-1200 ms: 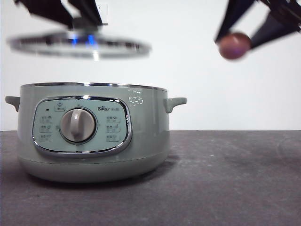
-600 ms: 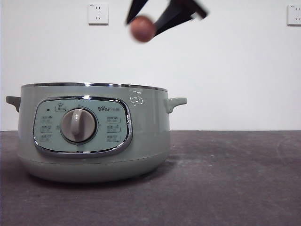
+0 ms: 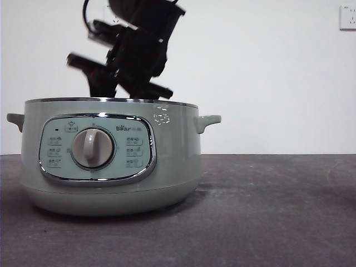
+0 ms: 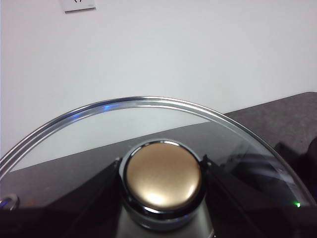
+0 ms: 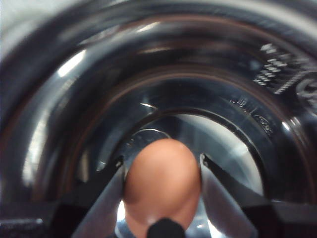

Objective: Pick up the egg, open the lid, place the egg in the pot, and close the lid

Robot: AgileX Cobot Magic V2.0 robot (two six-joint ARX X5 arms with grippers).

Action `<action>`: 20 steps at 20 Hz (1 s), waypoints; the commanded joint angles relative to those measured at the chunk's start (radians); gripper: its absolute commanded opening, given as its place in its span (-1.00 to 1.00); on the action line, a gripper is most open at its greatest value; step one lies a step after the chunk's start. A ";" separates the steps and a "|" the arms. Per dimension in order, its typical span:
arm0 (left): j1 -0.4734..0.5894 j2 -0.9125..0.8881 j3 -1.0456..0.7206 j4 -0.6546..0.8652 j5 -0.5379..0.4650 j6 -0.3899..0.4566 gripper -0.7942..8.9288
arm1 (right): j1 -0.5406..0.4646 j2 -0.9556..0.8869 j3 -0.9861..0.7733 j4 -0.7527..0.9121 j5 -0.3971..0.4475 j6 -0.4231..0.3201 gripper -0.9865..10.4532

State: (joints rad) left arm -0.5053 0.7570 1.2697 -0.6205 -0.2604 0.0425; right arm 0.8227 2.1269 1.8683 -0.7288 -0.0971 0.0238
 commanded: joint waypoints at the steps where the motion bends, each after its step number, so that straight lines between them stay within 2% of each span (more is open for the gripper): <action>1: 0.001 -0.014 0.013 0.049 -0.005 0.012 -0.85 | 0.011 0.037 0.005 0.011 0.029 -0.032 -0.85; 4: 0.001 -0.014 0.013 0.043 -0.005 0.012 -0.85 | 0.012 0.062 0.005 0.012 0.070 -0.050 -0.85; 9: 0.001 -0.014 0.013 0.042 -0.004 0.012 -0.85 | 0.008 0.068 0.005 -0.019 0.073 -0.078 -0.81; 13: 0.001 -0.014 0.013 0.016 -0.005 0.012 -0.85 | 0.008 0.069 0.005 -0.022 0.073 -0.063 -0.10; 14: 0.001 -0.014 0.013 0.007 -0.005 0.013 -0.85 | 0.009 0.068 0.005 -0.021 0.073 -0.050 -0.04; 18: 0.001 -0.014 0.013 0.005 -0.005 0.014 -0.85 | -0.005 0.002 0.005 -0.042 0.079 -0.031 -0.05; 19: 0.001 -0.013 0.013 0.005 -0.005 0.014 -0.85 | -0.014 -0.035 0.005 -0.063 0.090 -0.016 -0.06; 20: 0.001 -0.013 0.013 0.005 -0.005 0.014 -0.85 | -0.028 -0.083 0.005 -0.097 0.139 -0.014 -0.06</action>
State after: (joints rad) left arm -0.5053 0.7578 1.2697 -0.6662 -0.2600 0.0437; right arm 0.7959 2.0396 1.8683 -0.8421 0.0628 -0.0040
